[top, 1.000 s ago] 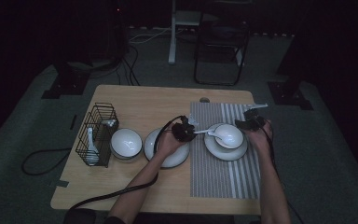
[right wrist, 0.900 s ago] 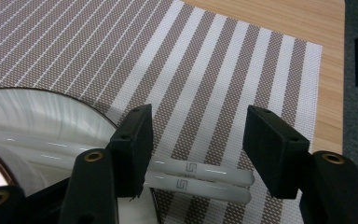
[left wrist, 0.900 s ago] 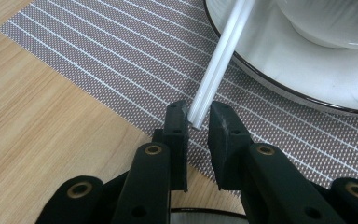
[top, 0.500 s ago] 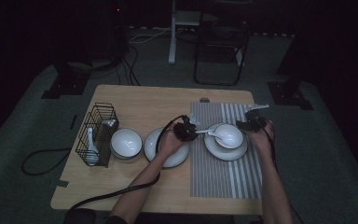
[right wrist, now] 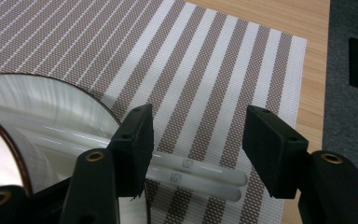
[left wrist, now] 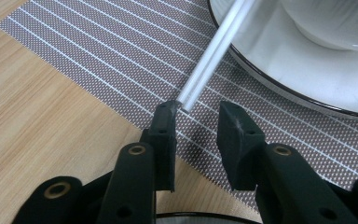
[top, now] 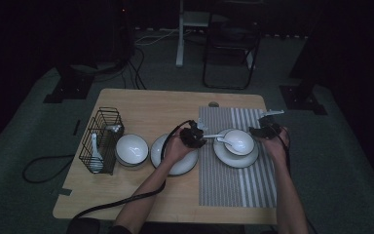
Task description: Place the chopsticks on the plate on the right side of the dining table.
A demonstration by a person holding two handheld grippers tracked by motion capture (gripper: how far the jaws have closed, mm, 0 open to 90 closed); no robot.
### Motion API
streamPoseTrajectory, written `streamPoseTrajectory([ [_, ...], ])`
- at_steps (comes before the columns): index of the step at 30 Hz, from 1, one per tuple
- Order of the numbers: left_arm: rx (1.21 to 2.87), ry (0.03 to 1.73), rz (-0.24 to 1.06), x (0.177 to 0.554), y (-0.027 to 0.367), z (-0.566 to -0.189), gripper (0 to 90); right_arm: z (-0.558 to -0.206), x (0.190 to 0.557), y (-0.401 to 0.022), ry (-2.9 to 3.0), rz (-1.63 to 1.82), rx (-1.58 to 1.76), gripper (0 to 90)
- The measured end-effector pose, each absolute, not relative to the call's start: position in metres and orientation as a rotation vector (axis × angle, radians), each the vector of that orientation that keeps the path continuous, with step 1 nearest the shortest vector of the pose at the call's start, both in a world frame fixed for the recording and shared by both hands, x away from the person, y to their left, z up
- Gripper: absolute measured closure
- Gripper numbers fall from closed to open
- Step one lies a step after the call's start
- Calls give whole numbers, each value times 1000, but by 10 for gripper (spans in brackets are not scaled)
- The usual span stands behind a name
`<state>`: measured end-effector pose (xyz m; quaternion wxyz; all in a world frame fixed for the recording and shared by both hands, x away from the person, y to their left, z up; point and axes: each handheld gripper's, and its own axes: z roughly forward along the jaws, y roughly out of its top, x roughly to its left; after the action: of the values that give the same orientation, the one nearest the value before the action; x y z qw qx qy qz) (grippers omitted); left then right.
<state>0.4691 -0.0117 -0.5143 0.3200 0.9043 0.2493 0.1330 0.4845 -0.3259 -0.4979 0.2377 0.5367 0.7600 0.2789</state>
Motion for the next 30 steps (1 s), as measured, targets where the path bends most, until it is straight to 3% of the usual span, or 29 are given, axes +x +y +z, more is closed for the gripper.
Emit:
streamPoseTrajectory([
  [8, 2365, 669, 370, 470, -13, -514, 781, -497, 482, -331, 2075, 772, 1480, 431],
  [18, 2377, 664, 376, 470, -13, -514, 741, -497, 480, -334, 2072, 770, 1479, 430],
  [30, 2357, 691, 396, 471, -10, -513, 850, -497, 479, -335, 2071, 774, 1477, 429],
])
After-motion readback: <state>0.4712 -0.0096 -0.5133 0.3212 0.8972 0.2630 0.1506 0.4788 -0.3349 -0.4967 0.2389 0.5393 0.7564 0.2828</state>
